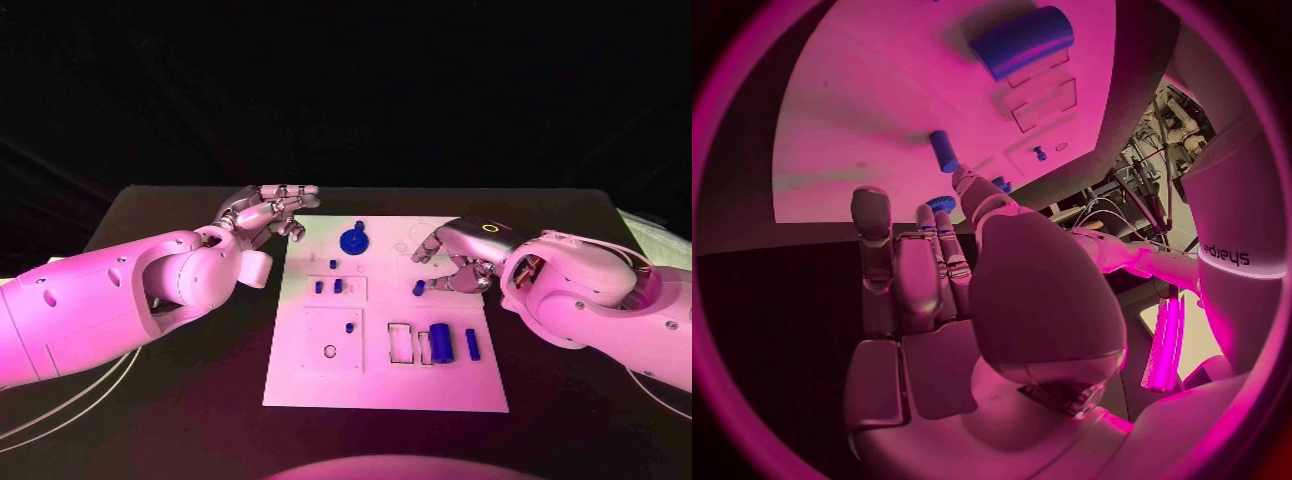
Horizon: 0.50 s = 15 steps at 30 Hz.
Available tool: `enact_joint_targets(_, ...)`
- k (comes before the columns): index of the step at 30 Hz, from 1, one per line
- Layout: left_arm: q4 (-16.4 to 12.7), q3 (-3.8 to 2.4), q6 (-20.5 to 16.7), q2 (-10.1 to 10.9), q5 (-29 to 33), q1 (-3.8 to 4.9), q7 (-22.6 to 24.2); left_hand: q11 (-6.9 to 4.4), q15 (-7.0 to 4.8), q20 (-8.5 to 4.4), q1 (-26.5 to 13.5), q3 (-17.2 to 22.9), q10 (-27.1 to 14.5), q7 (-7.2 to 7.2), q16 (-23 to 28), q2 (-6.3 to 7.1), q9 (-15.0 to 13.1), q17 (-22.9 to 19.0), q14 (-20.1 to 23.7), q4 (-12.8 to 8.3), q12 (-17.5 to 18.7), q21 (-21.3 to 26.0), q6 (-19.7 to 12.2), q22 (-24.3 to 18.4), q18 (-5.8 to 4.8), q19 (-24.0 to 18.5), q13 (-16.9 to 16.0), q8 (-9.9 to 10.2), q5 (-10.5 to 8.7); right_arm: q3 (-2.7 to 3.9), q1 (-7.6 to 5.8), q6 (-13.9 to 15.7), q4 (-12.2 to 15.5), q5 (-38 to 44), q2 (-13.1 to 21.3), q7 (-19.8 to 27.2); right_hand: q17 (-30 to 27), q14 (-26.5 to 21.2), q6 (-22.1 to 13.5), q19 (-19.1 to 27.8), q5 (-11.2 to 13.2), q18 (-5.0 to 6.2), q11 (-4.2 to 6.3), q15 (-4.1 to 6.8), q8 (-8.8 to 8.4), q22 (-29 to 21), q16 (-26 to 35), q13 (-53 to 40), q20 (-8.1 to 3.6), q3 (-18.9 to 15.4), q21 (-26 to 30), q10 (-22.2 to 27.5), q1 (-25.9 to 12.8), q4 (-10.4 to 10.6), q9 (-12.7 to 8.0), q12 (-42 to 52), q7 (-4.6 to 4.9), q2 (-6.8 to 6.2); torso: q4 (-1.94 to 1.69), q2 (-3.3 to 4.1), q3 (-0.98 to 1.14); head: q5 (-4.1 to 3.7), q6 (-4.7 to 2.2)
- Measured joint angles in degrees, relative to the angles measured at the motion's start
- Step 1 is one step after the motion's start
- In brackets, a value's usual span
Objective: Assemble the parts on the task board
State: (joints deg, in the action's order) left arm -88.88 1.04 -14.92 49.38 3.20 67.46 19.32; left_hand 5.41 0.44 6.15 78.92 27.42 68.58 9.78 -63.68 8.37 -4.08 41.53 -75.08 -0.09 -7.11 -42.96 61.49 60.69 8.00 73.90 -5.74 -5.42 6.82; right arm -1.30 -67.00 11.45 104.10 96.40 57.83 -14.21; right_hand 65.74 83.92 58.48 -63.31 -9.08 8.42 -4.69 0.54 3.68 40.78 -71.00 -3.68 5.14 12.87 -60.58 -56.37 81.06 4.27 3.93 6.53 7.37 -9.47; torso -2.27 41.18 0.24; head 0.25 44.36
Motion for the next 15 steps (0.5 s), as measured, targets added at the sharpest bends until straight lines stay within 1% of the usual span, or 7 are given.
enact_joint_targets(5,0.0,0.0,0.1,0.0,0.0,-0.11,0.0,0.0,0.0,0.0,0.0,0.0,0.0,0.0,0.0,0.0,0.0,0.0,0.0,0.0,0.0,0.0,0.0,0.0,0.0,0.0,0.0,0.0,0.0,-0.17,0.32,-1.4,-0.8,0.5,-0.1,-0.6,-0.3,0.0,-0.1,0.2,0.0,0.0,0.02,0.0,0.0,-0.5,0.3,0.0,0.2,-0.5,0.3,0.0,0.4,0.2,0.0,0.0,-0.09,-0.03,-0.12,0.04,0.02,-0.18,-0.13)
enact_joint_targets(8,0.0,0.02,0.1,0.0,0.0,-0.19,0.0,0.0,0.0,0.0,0.0,0.0,0.0,0.0,0.0,0.0,0.0,0.0,0.0,0.0,0.0,0.0,0.0,0.0,0.0,0.0,0.0,0.0,0.0,-0.27,0.64,-2.3,-1.1,0.8,-0.3,-0.8,-0.3,0.0,0.0,0.2,0.0,0.0,0.02,0.0,0.0,-0.5,0.3,0.0,0.2,-0.9,0.5,0.0,1.0,0.4,0.0,0.0,-0.22,0.59,-0.18,0.07,0.01,-0.21,-0.14)
enact_joint_targets(10,0.0,0.02,0.1,0.0,0.0,-0.22,0.0,0.0,0.0,0.0,0.0,0.0,0.0,0.0,0.0,0.0,0.0,0.0,0.0,0.0,0.0,0.0,0.0,0.0,0.0,0.0,0.0,0.0,0.0,-0.32,0.89,-2.9,-1.3,1.0,-0.6,-0.9,-0.3,0.0,0.2,0.2,0.0,0.0,0.02,0.0,0.0,-0.6,0.3,0.0,0.2,-1.0,0.7,0.0,1.1,0.4,0.0,0.4,-0.34,0.66,-0.2,0.09,0.01,-0.12,-0.15)
enact_joint_targets(11,0.1,0.02,0.1,0.1,0.0,-0.23,0.0,0.0,0.0,0.0,0.0,0.0,0.0,0.0,0.0,0.0,0.0,0.0,0.0,0.0,0.0,0.0,0.0,0.0,0.0,0.0,0.0,0.0,0.0,-0.33,0.99,-3.2,-1.4,1.1,-0.8,-0.9,-0.3,0.0,0.2,0.2,0.0,0.0,0.04,0.0,0.0,-0.6,0.3,-0.1,0.2,-1.0,0.7,-0.2,1.5,0.4,0.0,0.7,-0.34,1.07,-0.2,0.09,0.0,-0.08,-0.15)
enact_joint_targets(14,0.1,0.02,0.2,0.1,0.0,-0.27,-0.1,0.0,0.0,0.0,0.0,0.0,0.0,0.0,0.0,0.0,0.0,0.0,0.0,0.0,0.0,0.0,0.0,0.0,0.0,0.0,0.0,0.0,0.0,-0.39,1.32,-3.9,-1.9,1.2,-1.5,-0.9,-0.3,0.0,0.3,0.2,0.0,0.0,0.03,0.0,0.0,-0.5,0.3,-0.1,0.2,-1.0,0.7,-1.5,1.9,0.4,0.0,1.2,-0.44,1.48,-0.18,0.09,-0.01,0.02,-0.15)
enact_joint_targets(15,0.1,0.02,0.2,0.1,0.0,-0.27,-0.1,0.0,0.0,0.0,0.0,0.0,0.0,0.0,0.0,0.0,0.0,0.0,0.0,0.0,0.0,0.0,0.0,0.0,0.0,0.0,0.0,0.0,0.0,-0.39,1.42,-4.0,-2.0,1.2,-1.8,-0.9,-0.3,0.0,0.5,0.2,0.0,0.0,0.12,-0.01,0.0,-0.3,0.3,-0.1,0.2,-1.0,0.7,-1.8,2.2,0.4,0.0,1.4,-0.43,1.81,-0.18,0.09,-0.01,0.04,-0.15)
